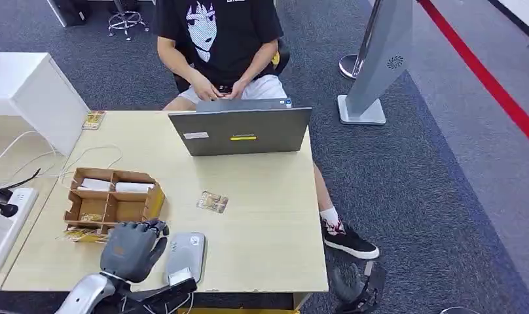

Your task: Pass the card to the sensor for recognition and then transmit it.

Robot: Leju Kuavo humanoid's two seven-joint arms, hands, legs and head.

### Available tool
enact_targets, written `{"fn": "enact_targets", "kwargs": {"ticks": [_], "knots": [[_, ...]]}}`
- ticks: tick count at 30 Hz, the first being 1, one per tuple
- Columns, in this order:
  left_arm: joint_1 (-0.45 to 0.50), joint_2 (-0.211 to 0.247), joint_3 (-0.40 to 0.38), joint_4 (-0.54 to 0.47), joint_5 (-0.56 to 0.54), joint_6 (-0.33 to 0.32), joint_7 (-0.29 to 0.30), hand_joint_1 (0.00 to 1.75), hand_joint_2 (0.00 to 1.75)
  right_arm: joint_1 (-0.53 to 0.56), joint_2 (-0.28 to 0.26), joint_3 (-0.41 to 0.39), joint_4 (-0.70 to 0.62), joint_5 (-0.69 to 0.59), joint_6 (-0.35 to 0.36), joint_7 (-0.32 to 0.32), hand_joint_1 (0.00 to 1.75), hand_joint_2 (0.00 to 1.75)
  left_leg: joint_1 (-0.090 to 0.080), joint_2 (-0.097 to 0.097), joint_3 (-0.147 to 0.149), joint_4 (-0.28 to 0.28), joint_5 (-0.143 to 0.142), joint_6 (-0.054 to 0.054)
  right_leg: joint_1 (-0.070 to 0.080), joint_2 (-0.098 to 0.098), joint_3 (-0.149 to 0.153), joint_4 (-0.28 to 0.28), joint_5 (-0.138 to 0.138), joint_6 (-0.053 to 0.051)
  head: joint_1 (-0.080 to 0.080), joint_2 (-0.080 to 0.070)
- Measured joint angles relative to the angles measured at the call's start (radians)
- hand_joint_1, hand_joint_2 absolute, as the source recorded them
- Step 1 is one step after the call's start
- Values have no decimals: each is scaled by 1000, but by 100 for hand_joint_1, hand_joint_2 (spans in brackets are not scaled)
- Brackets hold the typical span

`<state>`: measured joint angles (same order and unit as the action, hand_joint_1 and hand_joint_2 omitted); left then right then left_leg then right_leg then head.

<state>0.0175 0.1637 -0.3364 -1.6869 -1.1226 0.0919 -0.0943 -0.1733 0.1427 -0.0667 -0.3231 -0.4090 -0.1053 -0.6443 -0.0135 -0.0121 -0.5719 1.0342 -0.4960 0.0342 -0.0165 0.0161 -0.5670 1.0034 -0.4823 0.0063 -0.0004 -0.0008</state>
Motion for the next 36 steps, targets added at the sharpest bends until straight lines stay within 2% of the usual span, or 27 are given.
{"fn": "enact_targets", "kwargs": {"ticks": [10, 27, 36], "knots": [[14, -8, -23, 31, -15, -27, 11, 175, 175, 2, 8, -32, -8, 37, 10, 4, 0, 175, 0, 0, 0, 0, 0, 0, 0, 0, 0, 0, 0, 0, 0, 0], [32, -13, -31, 32, -31, -33, 14, 175, 175, 7, 19, -50, -18, 93, 5, -2, 0, 175, 0, 0, 0, 0, 0, 0, 0, 0, 0, 0, 0, 0, 0, 0], [23, -13, -41, 44, -52, -69, 9, 175, 175, 6, 28, -50, -24, 133, -14, -5, 0, 175, 0, 0, 0, 0, 0, 0, 0, 0, 0, 0, 0, 0, 0, 0]]}}
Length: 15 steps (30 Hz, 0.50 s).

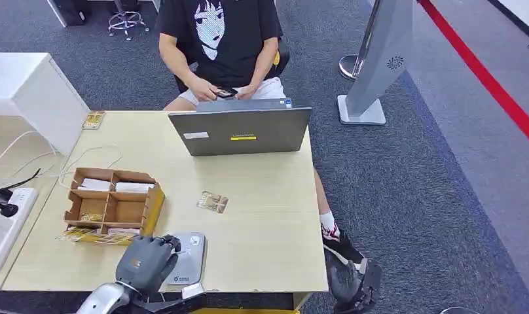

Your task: Pass the card to the sensor for recognition and then transmit it.

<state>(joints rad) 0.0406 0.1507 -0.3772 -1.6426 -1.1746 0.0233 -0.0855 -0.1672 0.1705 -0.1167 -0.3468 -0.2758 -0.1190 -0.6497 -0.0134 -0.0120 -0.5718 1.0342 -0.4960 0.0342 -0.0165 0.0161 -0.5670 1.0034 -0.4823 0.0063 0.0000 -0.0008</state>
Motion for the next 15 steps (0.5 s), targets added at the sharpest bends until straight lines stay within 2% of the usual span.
{"fn": "enact_targets", "kwargs": {"ticks": [9, 15], "knots": [[-16, 1, -24, 33, -14, -14, 4, 175, 175, 0, 8, -1, -2, 19, -2, 8, 0, 175, 0, 0, 0, 0, 0, 0, 0, 0, 0, 0, 0, 0, 0, 0], [-19, 2, -27, 36, -22, 1, 15, 175, 175, 0, 10, -8, -2, 24, 6, 10, 0, 175, 0, 0, 0, 0, 0, 0, 0, 0, 0, 0, 0, 0, 0, 0]]}}
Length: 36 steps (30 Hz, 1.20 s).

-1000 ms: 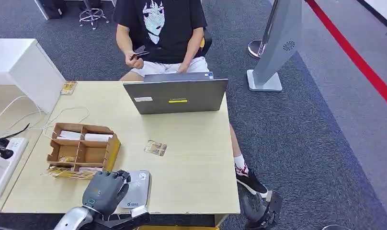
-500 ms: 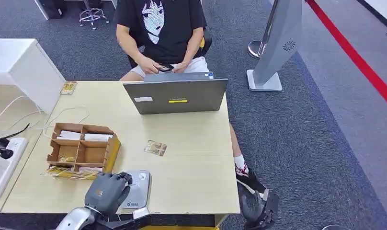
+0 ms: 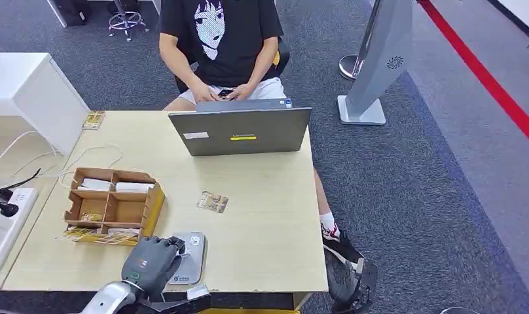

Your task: Pass the card to the sensor for recognition and then transmit it.

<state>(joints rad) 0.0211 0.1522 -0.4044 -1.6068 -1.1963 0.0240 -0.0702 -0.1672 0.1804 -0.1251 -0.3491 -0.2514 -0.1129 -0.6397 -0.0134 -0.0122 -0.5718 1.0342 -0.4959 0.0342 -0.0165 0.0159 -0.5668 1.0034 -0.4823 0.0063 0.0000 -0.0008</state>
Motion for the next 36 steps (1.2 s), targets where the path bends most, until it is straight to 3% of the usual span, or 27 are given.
{"fn": "enact_targets", "kwargs": {"ticks": [14, 15, 16, 24, 30, 36], "knots": [[-12, 24, 18, -53, -10, 44, 10, 175, 175, 2, 0, -18, -1, 8, 13, 1, 0, 175, 0, 0, 0, 0, 0, 0, 0, 0, 0, 0, 0, 0, 0, 0], [-53, 66, 49, -108, -103, 81, 39, 175, 175, 7, 1, -26, -7, 26, 24, 10, 0, 175, 1, 0, 0, 0, 0, 0, 0, 0, 0, 0, 0, 0, 0, 0], [-112, 123, 101, -126, -96, 81, 37, 175, 175, 9, 6, -30, -15, 45, 26, 11, 0, 175, 1, 0, 0, 0, 1, -1, 1, 0, 0, 1, 0, -1, 0, 0], [-237, 253, 210, -95, -94, 69, 5, 175, 175, 12, 15, -31, -36, 75, 41, 11, 0, 175, 2, 0, 0, 0, 1, -1, 1, 0, 0, 1, 0, -1, 0, 0], [-294, 317, 248, -35, -95, 59, 6, 175, 175, 12, 24, -31, -42, 76, 41, 14, 0, 175, 2, 1, 0, 0, 1, -1, 1, 1, 0, 1, 0, -1, 0, 0], [-300, 338, 276, 4, -71, 67, 8, 175, 175, 18, 33, -34, -56, 79, 40, 17, 0, 175, 2, 1, 0, 0, 1, -1, 1, 1, -1, 1, 0, -1, 0, 0]]}}
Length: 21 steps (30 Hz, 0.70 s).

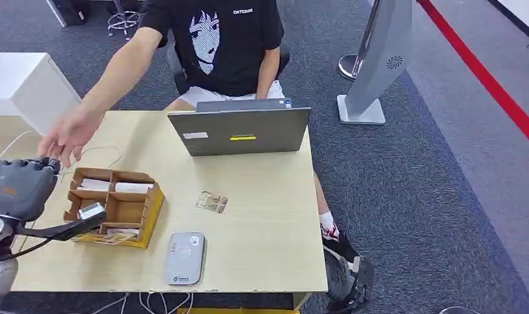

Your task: Pass the card to the sensor for recognition and then transmit it.

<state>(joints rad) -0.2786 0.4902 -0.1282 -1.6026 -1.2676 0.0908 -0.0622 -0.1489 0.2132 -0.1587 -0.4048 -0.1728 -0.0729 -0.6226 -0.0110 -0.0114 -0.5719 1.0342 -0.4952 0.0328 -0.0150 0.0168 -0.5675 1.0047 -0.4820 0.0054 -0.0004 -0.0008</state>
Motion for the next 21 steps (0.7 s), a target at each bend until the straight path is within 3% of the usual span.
{"fn": "enact_targets", "kwargs": {"ticks": [9, 10, 11, 12, 21], "knots": [[20, -6, 13, -3, 15, 39, -2, 175, 175, 4, 0, 0, 0, 2, 20, 3, 0, 175, 1, 1, 0, 0, 0, 0, 0, 2, 0, 0, 0, 0, 0, 0], [25, -8, 13, -8, 16, 46, -3, 168, 175, 5, 0, 0, 0, 2, 20, 2, 0, 175, 1, 1, 0, 0, 0, -1, 0, 2, 0, 0, 0, 0, 0, 0], [28, -11, 13, -14, 18, 53, -3, 140, 175, 6, 0, 0, 0, 2, 20, 1, 0, 175, 1, 1, 0, 0, -1, -1, 0, 2, -1, 0, 0, 0, 0, 0], [29, -15, 13, -18, 19, 57, -3, 2, 175, 6, 0, 0, 0, 2, 20, 1, 0, 175, 1, 1, 0, 0, -1, -1, 0, 2, 0, 0, 0, 0, 0, 0], [62, -51, 15, -80, 10, 87, 12, 0, 175, 14, 0, 0, -3, -5, 16, -3, 0, 175, 1, 2, 0, 0, -1, -2, 0, 3, -1, 0, 0, 0, 0, 0]]}}
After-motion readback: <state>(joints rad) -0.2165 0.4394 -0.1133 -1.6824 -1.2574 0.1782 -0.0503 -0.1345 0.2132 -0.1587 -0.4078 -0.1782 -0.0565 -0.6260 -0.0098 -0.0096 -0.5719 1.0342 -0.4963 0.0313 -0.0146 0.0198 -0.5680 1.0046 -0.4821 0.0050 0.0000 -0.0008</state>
